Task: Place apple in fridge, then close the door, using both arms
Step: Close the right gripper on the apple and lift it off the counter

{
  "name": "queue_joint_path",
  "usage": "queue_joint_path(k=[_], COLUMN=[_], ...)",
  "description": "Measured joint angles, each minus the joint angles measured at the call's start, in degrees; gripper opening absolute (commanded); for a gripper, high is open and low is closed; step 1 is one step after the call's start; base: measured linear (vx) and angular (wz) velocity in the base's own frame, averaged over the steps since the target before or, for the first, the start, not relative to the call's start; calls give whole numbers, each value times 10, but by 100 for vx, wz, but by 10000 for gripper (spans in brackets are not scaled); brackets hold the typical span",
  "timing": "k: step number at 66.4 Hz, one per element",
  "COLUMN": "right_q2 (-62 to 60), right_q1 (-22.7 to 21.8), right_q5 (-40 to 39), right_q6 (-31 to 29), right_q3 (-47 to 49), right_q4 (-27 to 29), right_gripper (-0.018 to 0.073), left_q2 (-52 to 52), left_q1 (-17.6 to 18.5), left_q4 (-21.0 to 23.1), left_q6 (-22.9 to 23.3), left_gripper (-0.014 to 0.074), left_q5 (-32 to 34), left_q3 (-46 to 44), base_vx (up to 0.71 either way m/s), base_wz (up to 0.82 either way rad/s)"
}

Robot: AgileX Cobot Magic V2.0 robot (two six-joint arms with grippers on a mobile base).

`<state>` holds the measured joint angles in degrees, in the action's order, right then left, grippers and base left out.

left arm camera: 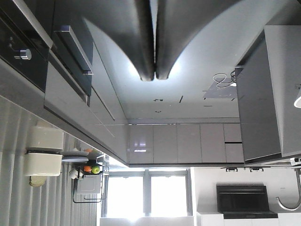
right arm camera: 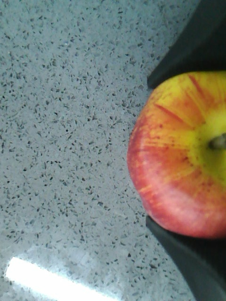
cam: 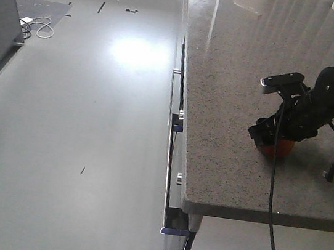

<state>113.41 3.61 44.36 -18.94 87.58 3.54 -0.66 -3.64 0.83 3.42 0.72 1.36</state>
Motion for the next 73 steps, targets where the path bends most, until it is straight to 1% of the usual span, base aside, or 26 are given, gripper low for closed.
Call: queue_joint_path(k=[14, 21, 27, 36, 42, 52, 61, 73], right_q2=[-3, -21, -50, -107, -159, -251, -338, -455], right_q1=[0, 0, 0, 0, 0, 0, 0, 0], right_q5=[6, 25, 55, 73, 67, 55, 53, 56], right_q6=[3, 5, 12, 21, 19, -5, -25, -28], right_q3=[2, 2, 3, -15, -60, -159, -240, -333], right_q4=[1, 6, 25, 79, 121, 165, 187, 201], right_gripper=[222, 165, 127, 101, 97, 97, 97, 97], left_q2=[0, 0, 0, 0, 0, 0, 0, 0], left_q1=[0, 0, 0, 0, 0, 0, 0, 0], left_q4=[0, 0, 0, 0, 0, 0, 0, 0], left_q6=[0, 0, 0, 0, 0, 0, 0, 0], left_gripper=[-6, -6, -6, -6, -6, -6, -6, -6], left_q5=[0, 0, 0, 0, 0, 0, 0, 0], left_q3=[0, 0, 0, 0, 0, 0, 0, 0], base_vx=[0, 0, 0, 0, 0, 0, 0, 0], base_wz=[0, 0, 0, 0, 0, 0, 0, 0])
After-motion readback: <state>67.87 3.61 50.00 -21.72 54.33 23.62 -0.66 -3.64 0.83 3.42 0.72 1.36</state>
